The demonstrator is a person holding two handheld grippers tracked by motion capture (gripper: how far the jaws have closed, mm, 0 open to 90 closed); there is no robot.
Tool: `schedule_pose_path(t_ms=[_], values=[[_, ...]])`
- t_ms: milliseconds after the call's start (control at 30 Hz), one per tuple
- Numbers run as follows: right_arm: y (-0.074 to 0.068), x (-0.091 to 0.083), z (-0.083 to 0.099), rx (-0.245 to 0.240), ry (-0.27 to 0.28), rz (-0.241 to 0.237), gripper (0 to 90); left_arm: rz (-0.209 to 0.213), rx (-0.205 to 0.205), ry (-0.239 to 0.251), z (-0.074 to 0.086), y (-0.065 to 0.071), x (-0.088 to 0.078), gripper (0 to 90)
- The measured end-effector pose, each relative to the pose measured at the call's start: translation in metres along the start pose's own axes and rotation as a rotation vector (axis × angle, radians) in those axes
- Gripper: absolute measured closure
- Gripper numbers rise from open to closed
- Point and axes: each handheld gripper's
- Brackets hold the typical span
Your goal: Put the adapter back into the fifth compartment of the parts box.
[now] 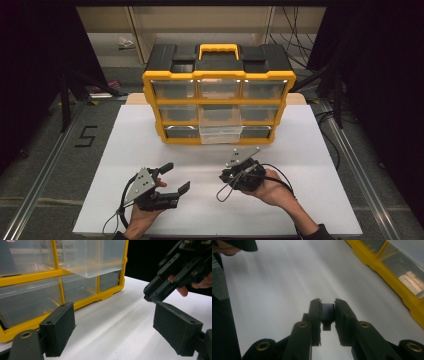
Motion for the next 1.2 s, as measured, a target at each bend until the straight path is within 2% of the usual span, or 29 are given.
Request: schedule_pose_path(t_ms=[233,433,1200], values=[[0.003,-0.015,-0.015,0.0,0.068,-0.026,76.3,-0.004,0.002,0.002,0.0,0.0,0.0,17.3],[0.005,-0.023,-0.029,-0.014,0.098,-0.023,76.3,-0.003,0.0,0.003,0.0,0.0,0.0,17.3],[0.022,-0.041,-0.058,0.003,0.167,-0.012,76.4,-0.004,-0.001,0.006,0.0,0.0,0.0,17.3]])
Point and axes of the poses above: each handheld gripper's, and its own axes: x roughly forward along the jaws, z roughly out of its underside, y roughly to its right, and after that the axes turned 6 degrees about y, right-handed
